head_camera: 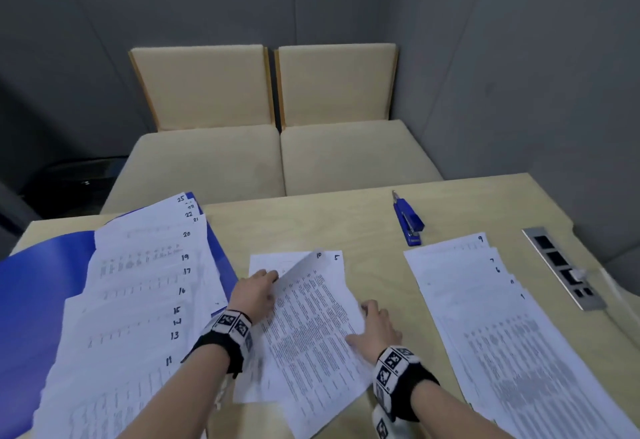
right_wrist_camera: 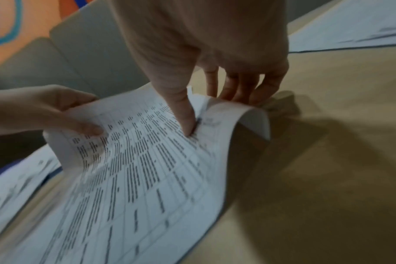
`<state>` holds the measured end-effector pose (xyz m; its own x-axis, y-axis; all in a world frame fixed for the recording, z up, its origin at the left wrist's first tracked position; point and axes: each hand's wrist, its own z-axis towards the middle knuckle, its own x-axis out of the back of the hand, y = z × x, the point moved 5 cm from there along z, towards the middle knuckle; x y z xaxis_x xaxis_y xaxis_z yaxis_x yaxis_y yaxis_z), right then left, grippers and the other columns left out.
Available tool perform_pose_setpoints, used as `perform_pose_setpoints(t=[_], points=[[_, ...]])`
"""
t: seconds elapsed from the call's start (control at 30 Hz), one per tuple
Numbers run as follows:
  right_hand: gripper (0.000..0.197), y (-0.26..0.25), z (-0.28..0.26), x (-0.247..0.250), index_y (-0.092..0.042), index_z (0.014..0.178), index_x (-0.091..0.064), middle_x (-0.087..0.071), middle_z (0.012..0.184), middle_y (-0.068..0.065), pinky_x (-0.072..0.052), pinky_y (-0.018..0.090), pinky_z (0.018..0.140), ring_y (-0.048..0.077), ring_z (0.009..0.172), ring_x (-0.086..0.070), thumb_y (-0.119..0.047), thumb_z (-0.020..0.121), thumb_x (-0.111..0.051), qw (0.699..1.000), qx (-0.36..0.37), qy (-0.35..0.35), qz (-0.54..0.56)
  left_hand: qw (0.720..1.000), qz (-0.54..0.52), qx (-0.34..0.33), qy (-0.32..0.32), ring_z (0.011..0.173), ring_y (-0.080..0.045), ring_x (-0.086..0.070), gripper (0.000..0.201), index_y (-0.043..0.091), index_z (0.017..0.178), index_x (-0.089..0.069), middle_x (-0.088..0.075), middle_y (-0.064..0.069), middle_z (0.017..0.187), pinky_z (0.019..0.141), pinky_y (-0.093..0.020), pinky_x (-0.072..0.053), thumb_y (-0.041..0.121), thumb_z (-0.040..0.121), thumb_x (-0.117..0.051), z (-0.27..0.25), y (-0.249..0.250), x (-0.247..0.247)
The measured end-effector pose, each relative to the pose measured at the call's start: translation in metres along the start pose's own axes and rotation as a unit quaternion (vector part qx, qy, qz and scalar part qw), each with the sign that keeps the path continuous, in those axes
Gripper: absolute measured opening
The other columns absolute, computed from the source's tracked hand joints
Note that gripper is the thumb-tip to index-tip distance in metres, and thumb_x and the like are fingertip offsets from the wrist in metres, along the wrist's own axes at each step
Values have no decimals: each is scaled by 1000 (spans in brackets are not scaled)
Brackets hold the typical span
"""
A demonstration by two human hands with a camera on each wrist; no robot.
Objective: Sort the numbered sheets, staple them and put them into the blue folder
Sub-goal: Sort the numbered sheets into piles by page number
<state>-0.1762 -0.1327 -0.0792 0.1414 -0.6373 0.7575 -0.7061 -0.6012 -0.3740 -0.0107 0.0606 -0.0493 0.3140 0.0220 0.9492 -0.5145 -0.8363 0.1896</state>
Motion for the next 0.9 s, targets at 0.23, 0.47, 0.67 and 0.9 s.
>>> perform_pose_setpoints(t=[0.23, 0.47, 0.67, 0.9], points=[[11, 41, 34, 27, -8, 99, -55, -62, 108, 7, -51, 37, 86, 24, 94, -61, -13, 90, -52, 956, -21, -65, 286, 885, -397, 189, 155, 82, -21, -61, 37, 21, 105, -53, -60, 3, 94, 64, -33, -49, 40, 79, -72, -14, 10, 23], [29, 63, 65, 80, -5, 107, -60, -65, 111, 14, -51, 39, 90, 28, 99, -63, -16, 80, -64, 950, 8, -56, 306, 797, -560, 219, -60, 93, -36, -67, 47, 0, 125, -53, -69, -17, 106, 86, -50, -55, 7, 82, -71, -6, 66, -21], [67, 71, 106, 179, -23, 139, -31, -31, 143, 1, -36, 46, 101, 26, 130, -29, -3, 80, -57, 978, 63, 76, -184, 853, -488, 182, -19, 89, -30, -68, 26, 11, 105, -57, -70, -13, 99, 85, -45, -56, 5, 83, -69, 8, 87, -18], [103, 82, 140, 182, -20, 137, -25, -36, 134, 6, -16, 62, 102, 28, 125, -33, -25, 49, -79, 862, 128, 2, -491, 861, -482, 163, -21, 77, -16, -66, 27, 11, 108, -54, -67, -6, 96, 66, -25, -53, 4, 85, -66, 12, 99, -21]])
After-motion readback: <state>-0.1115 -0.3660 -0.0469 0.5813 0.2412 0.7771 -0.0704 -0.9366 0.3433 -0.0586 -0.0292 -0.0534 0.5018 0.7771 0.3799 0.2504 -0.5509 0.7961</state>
